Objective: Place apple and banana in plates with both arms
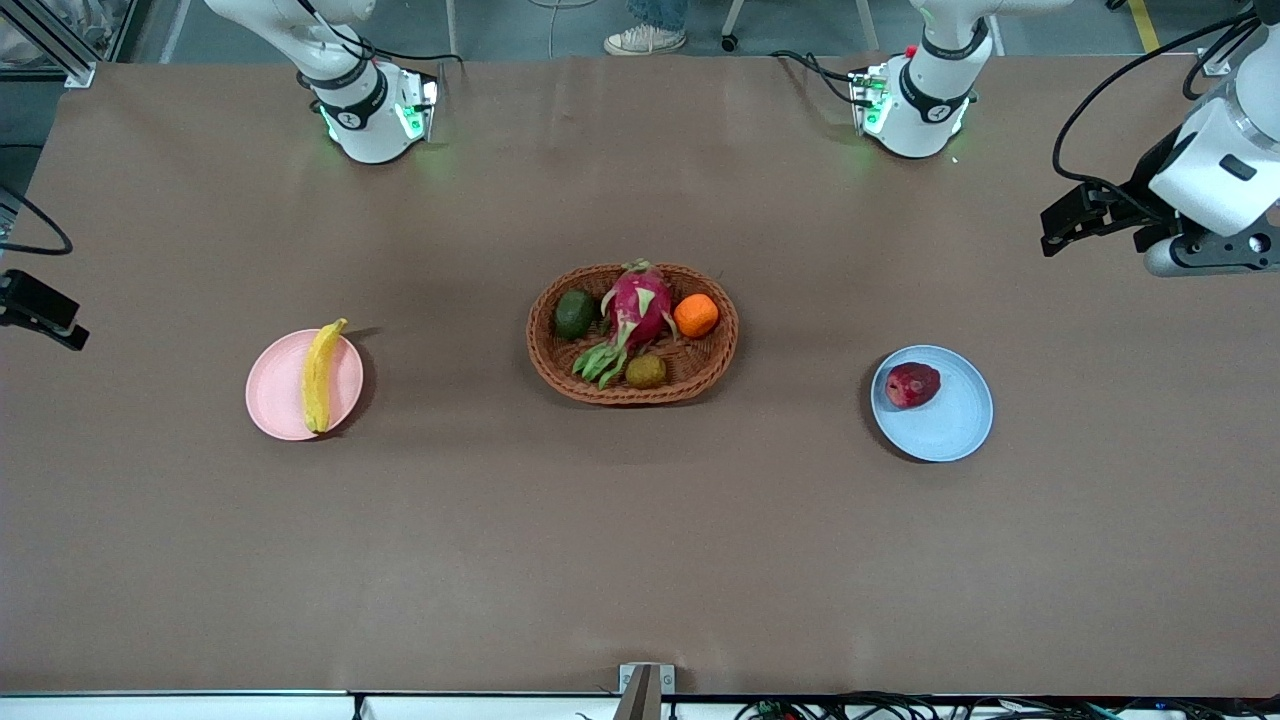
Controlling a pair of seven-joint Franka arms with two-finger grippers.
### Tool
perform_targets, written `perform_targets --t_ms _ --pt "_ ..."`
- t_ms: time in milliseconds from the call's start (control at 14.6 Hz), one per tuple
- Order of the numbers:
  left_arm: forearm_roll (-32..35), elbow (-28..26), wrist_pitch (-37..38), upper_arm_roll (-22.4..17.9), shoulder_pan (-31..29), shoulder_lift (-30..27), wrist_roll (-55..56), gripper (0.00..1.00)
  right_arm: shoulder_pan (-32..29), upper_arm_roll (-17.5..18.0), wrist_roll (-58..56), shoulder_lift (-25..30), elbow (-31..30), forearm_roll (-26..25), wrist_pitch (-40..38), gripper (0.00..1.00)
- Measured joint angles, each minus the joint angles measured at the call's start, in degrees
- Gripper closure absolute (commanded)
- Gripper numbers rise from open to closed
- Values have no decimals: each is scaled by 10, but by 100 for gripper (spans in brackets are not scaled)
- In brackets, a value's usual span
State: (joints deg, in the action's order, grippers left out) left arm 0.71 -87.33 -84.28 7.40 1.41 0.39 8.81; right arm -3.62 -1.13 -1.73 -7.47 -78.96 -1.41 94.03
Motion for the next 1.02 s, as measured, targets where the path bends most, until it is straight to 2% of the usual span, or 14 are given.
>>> perform_targets --t_ms 410,683,1024 --pt "0 -1 0 0 0 -2 -6 0 -4 7 -1 39 -43 0 -3 0" --pt "0 -1 0 0 0 -5 -6 0 -5 7 -1 74 -95 0 3 0" --pt "0 -2 1 0 0 -12 -6 0 -5 7 -1 88 -114 0 5 0"
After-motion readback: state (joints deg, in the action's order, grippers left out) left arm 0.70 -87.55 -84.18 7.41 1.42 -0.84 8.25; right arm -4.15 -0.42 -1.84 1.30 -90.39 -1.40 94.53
